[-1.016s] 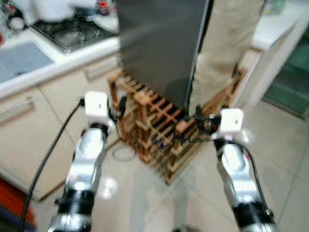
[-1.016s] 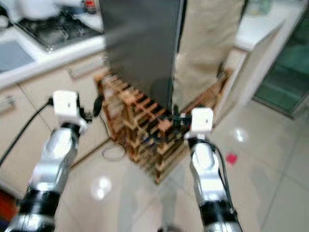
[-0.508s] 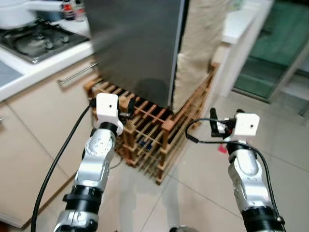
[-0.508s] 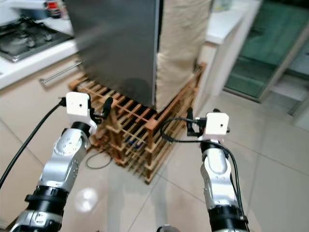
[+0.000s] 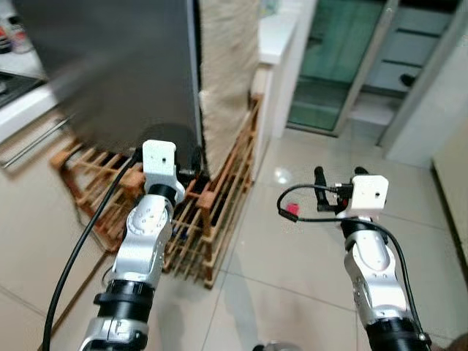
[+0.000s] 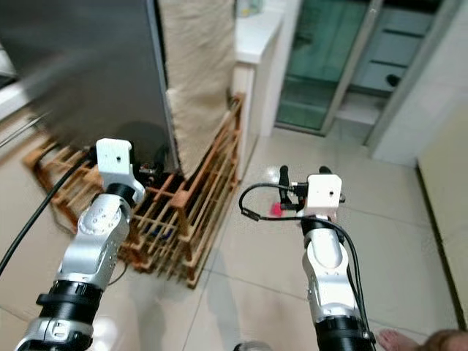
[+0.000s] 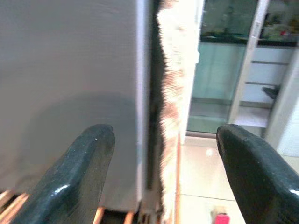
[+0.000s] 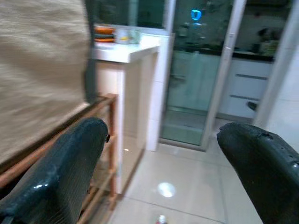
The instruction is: Restocking fridge
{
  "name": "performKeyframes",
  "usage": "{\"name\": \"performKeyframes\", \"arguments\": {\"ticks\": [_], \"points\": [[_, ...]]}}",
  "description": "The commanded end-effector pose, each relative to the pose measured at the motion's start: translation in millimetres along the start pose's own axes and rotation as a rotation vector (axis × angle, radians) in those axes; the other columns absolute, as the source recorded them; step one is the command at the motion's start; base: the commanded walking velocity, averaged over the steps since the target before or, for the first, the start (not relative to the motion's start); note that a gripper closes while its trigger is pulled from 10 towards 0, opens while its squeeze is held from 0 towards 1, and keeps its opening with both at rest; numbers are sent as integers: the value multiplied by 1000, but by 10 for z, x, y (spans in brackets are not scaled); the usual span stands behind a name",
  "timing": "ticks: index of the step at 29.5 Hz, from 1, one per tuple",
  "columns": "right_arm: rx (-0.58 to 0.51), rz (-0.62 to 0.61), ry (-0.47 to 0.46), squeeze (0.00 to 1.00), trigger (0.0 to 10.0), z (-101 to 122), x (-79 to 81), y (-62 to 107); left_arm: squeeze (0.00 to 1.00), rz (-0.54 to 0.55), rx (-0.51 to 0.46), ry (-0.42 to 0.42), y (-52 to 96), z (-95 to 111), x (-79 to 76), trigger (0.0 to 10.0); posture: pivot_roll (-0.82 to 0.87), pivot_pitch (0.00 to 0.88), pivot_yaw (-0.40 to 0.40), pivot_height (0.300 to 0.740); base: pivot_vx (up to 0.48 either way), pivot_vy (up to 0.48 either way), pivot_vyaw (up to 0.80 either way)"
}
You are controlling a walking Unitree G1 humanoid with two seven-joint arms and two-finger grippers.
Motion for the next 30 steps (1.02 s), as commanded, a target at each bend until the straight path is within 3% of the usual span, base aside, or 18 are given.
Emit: {"name": "performKeyframes", "arguments": {"ticks": [1,12,18,26,30], "points": [[-22,11,4,0,10000,48,24,-38,0,-3,-50,4,-21,107,21,10000,-138,0,-1,740,480,0,0],[0,34,5,0,10000,9,50,-43,0,30,-101,37,-30,247,66,10000,-130,0,-14,740,28,0,0],[15,42,14,0,10000,-8,50,-53,0,11,-132,42,-77,375,3,10000,-131,0,-18,740,0,0,0],[16,44,12,0,10000,-8,49,-55,0,10,-117,41,-96,353,-22,10000,-142,0,-13,740,0,0,-747],[10,57,24,0,10000,0,63,-39,0,11,-126,52,-114,395,-52,10000,-146,0,-15,740,0,0,0]]}}
Point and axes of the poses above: a point about 5 cm out from each wrist's last joint towards the gripper, its own y axis pointing back from the gripper into the wrist, its own z axis along the axis of the wrist's last joint, x = y × z, the point moved 1 cm from there along -y, pointing out of the wrist towards the gripper, and after that the axes turned 14 degrees about -y, right-handed, at the moved point
